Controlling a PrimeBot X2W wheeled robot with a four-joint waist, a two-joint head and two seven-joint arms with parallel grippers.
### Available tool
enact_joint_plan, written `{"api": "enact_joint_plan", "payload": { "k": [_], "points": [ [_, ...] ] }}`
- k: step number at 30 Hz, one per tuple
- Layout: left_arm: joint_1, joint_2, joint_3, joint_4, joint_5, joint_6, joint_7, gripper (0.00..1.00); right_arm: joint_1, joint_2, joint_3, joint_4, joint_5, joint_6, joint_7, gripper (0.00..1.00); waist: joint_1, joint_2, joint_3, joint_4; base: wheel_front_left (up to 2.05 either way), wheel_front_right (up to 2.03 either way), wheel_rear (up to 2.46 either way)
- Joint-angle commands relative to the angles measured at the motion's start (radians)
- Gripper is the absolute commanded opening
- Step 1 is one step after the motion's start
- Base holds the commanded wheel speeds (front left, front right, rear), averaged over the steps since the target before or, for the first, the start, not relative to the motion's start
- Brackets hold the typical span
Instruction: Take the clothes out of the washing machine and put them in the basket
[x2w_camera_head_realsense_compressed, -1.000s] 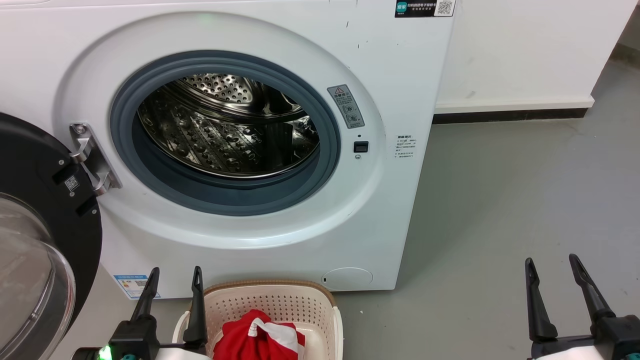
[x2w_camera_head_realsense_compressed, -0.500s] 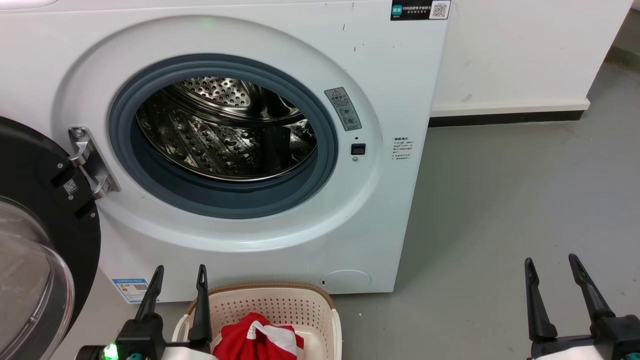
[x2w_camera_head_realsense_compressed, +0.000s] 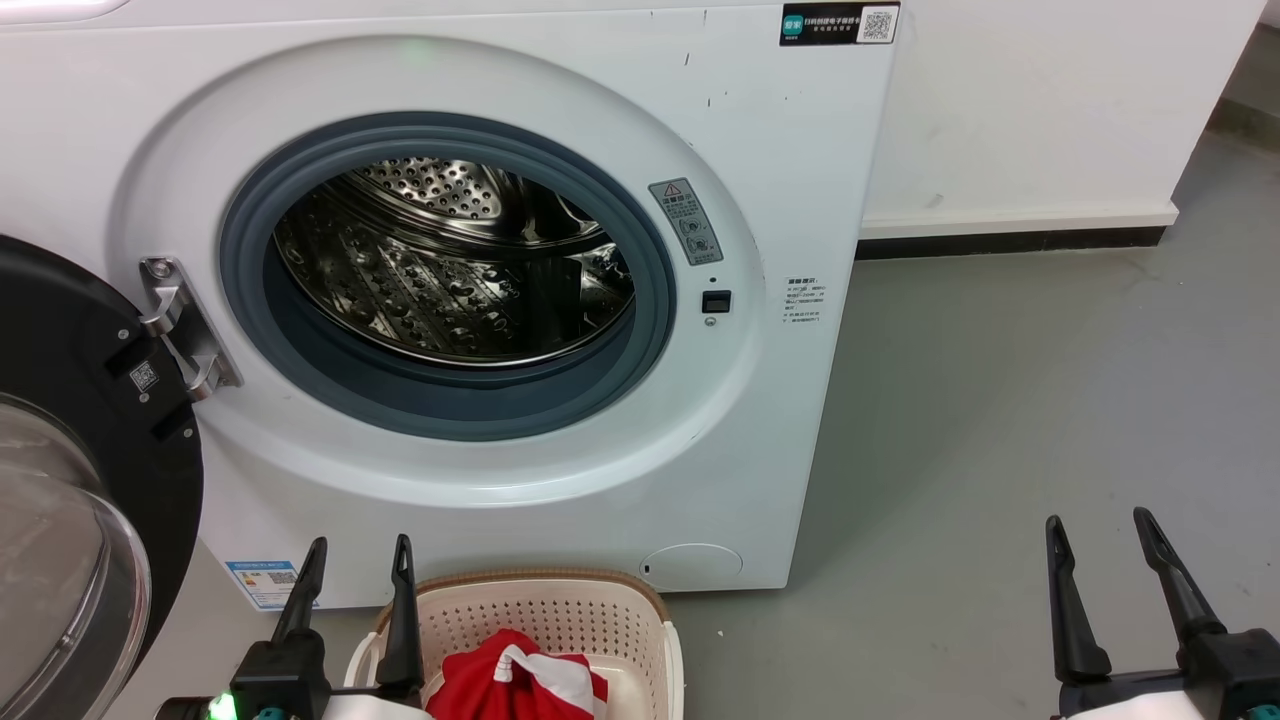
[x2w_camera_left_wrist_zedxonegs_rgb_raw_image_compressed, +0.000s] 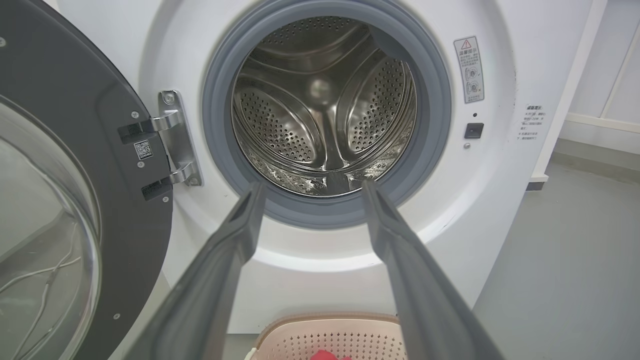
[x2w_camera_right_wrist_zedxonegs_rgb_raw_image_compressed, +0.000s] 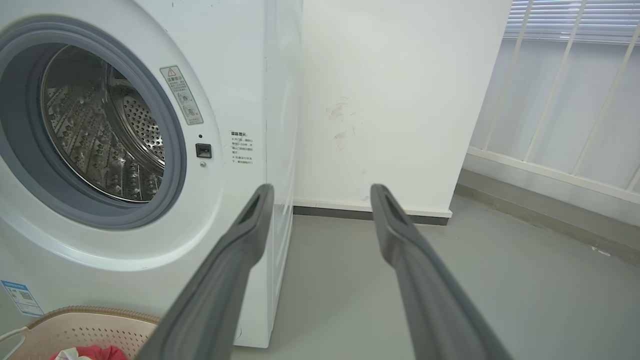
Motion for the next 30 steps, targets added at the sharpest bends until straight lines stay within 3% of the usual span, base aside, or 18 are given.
{"api": "enact_joint_plan", "payload": {
  "k": [1, 6, 7, 11, 30],
  "points": [
    [-0.009, -0.002, 0.002, 0.000, -0.001, 0.000, -0.002, 1.00, -0.006, 0.001, 0.002, 0.001, -0.002, -0.001, -0.002, 1.00, 0.0000, 0.0000, 0.001, -0.001, 0.00, 0.00, 0.00],
    [-0.004, -0.003, -0.004, -0.004, 0.003, -0.005, -0.002, 1.00, -0.006, 0.001, 0.003, -0.001, 0.002, -0.001, -0.002, 1.00, 0.0000, 0.0000, 0.001, -0.003, 0.00, 0.00, 0.00],
    [-0.001, -0.002, -0.005, -0.003, 0.001, -0.006, 0.000, 0.00, -0.002, 0.000, 0.003, 0.000, 0.001, 0.000, 0.000, 0.00, 0.0000, 0.0000, 0.001, -0.003, 0.00, 0.00, 0.00],
    [0.006, -0.004, -0.002, 0.033, -0.011, -0.009, 0.010, 0.00, 0.001, 0.001, 0.004, 0.035, 0.012, 0.000, 0.004, 0.00, 0.0001, 0.0000, 0.001, -0.003, 0.00, 0.00, 0.00],
    [-0.049, -0.004, 0.024, 0.063, -0.394, -0.037, 0.101, 0.00, -0.064, 0.001, -0.001, 0.090, 0.417, 0.000, 0.096, 0.00, 0.0001, 0.0000, 0.013, -0.001, 0.00, 0.00, 0.00]
  ]
}}
